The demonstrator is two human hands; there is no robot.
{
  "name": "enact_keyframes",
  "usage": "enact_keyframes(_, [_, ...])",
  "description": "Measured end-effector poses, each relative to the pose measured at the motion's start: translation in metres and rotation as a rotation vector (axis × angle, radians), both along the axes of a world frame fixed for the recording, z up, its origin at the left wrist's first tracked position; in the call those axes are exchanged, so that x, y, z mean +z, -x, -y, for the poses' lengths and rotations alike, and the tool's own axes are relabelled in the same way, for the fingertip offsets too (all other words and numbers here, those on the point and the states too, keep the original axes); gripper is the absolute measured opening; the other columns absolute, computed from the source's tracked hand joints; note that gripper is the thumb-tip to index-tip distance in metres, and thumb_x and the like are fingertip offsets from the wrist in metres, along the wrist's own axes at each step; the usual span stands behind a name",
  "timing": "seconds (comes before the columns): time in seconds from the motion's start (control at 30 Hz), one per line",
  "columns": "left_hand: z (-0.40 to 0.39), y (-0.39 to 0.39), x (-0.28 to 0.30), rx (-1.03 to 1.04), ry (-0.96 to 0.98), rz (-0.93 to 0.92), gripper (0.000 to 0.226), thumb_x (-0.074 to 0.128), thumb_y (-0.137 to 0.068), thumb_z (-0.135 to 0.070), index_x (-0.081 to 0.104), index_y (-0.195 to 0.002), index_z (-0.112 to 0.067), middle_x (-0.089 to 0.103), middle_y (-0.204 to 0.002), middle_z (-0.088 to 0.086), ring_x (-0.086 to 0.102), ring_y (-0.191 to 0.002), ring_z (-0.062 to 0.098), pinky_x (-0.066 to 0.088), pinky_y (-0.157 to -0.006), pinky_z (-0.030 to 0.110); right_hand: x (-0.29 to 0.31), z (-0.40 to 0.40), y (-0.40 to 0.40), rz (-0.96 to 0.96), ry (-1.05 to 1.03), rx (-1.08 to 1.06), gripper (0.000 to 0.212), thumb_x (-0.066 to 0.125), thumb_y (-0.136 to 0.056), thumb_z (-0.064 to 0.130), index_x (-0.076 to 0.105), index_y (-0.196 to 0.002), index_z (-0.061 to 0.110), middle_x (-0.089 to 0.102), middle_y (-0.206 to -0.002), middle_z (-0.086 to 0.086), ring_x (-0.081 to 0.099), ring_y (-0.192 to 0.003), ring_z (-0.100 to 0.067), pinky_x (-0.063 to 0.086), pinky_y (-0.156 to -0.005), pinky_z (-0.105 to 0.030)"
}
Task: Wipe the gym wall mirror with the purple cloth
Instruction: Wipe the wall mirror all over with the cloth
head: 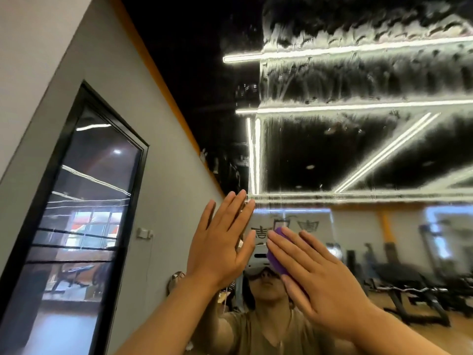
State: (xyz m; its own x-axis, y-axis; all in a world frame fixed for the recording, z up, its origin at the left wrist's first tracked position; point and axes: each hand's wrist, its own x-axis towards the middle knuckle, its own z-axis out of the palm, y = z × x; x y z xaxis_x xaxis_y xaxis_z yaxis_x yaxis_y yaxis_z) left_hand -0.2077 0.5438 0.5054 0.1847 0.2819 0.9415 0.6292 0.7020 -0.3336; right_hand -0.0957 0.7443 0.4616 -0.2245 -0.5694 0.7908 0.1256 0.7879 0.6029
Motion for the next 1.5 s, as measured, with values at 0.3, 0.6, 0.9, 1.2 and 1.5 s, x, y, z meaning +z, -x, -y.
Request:
enact_keyframes(0.3, [0.002,-0.001,0.002,-0.022,-0.003,0.023,0.059,0.030,-0.104,-0.045,0.027,-0.159,-0.025,0.018,-0.168,-0.003,0.010,-0.155,0.013,0.004,-0.125,0.040,0.104,0.016,0.011,-0.064,0.209,0.097,0.058,0.028,-0.103,0.039,0.031,-0.156,0.016,0.030,-0.163,-0.001,0.018,-0.153,-0.013,0.006,-0.125,-0.034])
enact_keyframes(0.6, [0.001,-0.002,0.000,-0.048,-0.016,0.005,0.058,0.029,-0.103,-0.041,0.031,-0.158,-0.021,0.022,-0.167,0.000,0.015,-0.155,0.017,0.008,-0.125,0.042,-0.015,0.015,-0.001,0.050,0.009,0.026,0.057,0.033,-0.104,0.038,0.034,-0.156,0.015,0.027,-0.164,-0.003,0.018,-0.154,-0.019,0.018,-0.121,-0.044])
enact_keyframes(0.9, [-0.006,-0.001,-0.005,-0.028,-0.057,-0.016,0.057,0.028,-0.104,-0.035,0.025,-0.158,-0.018,0.018,-0.166,0.001,0.014,-0.155,0.018,0.005,-0.124,0.042,0.004,0.001,-0.004,0.158,-0.207,-0.033,0.057,0.029,-0.105,0.039,0.030,-0.158,0.017,0.028,-0.164,-0.002,0.017,-0.154,-0.017,0.014,-0.123,-0.042])
enact_keyframes(1.2, [-0.005,-0.003,-0.005,-0.048,-0.060,0.013,0.056,0.027,-0.104,-0.034,0.028,-0.158,-0.019,0.021,-0.166,0.000,0.014,-0.155,0.016,0.007,-0.124,0.044,0.100,0.014,0.003,-0.060,0.239,0.081,0.061,0.026,-0.102,0.038,0.032,-0.157,0.014,0.028,-0.164,-0.002,0.016,-0.154,-0.016,0.000,-0.126,-0.033])
enact_keyframes(1.5, [-0.005,-0.006,-0.005,-0.052,-0.069,0.012,0.057,0.028,-0.103,-0.033,0.031,-0.158,-0.017,0.023,-0.166,0.002,0.016,-0.155,0.018,0.005,-0.124,0.042,-0.053,0.005,-0.009,0.048,0.006,-0.026,0.059,0.036,-0.102,0.037,0.035,-0.156,0.014,0.027,-0.165,-0.002,0.021,-0.154,-0.021,0.022,-0.119,-0.047])
